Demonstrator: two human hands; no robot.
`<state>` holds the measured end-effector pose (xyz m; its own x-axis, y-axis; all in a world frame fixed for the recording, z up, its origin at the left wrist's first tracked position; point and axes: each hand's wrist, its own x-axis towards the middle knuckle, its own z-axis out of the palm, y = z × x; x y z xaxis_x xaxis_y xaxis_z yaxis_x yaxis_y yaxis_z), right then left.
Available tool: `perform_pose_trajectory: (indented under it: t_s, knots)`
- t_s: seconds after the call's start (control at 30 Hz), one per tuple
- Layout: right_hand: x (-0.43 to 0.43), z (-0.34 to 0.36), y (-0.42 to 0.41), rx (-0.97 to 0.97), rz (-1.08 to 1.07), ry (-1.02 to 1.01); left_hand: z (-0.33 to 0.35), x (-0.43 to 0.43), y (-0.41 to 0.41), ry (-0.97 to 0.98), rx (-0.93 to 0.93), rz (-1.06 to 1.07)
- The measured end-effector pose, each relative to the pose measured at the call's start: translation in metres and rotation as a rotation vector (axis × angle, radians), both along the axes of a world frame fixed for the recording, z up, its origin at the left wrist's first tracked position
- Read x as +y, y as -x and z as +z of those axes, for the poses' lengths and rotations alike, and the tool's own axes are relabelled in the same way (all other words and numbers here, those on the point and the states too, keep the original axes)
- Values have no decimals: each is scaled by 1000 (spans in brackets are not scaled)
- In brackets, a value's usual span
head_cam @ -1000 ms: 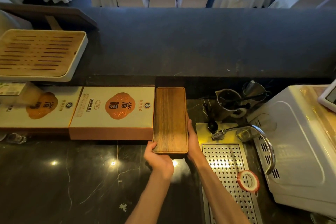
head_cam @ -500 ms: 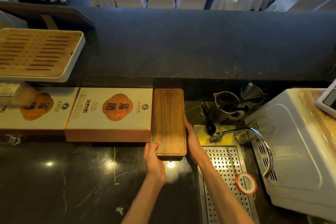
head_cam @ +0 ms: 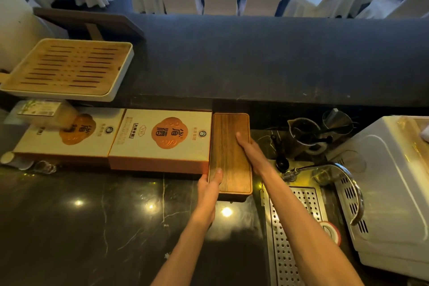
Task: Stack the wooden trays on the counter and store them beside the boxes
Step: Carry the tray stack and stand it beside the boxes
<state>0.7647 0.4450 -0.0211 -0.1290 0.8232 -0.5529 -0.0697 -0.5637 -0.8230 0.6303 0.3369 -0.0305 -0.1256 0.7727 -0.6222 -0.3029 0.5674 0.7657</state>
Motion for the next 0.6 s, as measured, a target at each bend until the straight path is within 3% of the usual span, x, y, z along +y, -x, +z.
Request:
perform_pose_trajectory:
  t_s: [0.2,0.43,0.6]
  knots:
    - [-83,0,-8,-158,20,70,-6,-9,11,48,-77,-84]
    - [-130,-7,5,-83,-34,33,-6,-16,12,-37,-68,-212]
    - [-130,-3,5,-48,-61,40,2,-12,15,53,-54,-215]
